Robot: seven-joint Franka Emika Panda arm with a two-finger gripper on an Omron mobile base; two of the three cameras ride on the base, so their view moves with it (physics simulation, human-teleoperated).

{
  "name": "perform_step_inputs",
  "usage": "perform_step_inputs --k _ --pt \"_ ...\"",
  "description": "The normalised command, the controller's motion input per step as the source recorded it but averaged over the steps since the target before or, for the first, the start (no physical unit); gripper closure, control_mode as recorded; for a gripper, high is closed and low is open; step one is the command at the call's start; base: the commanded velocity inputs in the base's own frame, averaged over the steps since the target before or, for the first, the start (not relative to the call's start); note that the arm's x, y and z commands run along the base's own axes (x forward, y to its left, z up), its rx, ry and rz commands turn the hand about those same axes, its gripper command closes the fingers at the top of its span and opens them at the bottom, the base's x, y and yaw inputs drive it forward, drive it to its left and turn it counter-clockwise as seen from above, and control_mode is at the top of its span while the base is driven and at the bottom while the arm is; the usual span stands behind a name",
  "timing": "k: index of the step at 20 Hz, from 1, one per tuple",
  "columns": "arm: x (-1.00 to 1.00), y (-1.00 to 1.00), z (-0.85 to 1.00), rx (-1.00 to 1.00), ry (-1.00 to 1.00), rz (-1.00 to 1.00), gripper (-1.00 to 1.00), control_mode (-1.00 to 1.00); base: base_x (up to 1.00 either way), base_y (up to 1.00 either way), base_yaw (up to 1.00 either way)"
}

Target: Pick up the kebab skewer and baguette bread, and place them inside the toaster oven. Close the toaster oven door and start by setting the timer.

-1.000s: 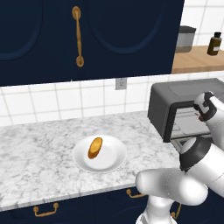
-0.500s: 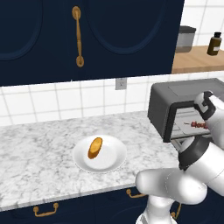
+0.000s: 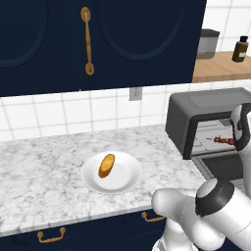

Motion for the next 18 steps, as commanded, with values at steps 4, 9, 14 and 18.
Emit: perform_step_inputs --k 4,9,14,18 --pt "-0.44 0.97 0.11 -0.01 0.13 0.26 -1.00 -1.00 0.00 0.00 0.00" --pt "-0.12 1.00 0.12 -0.01 0.18 0.31 -1.00 -1.00 0.00 0.00 0.00" --pt "-0.02 1.00 0.08 -0.05 0.18 0.26 -1.00 -1.00 0.00 0.00 0.00" --pt "0.00 1.00 0.01 -0.06 0.18 0.19 -1.00 -1.00 0.00 0.00 0.00"
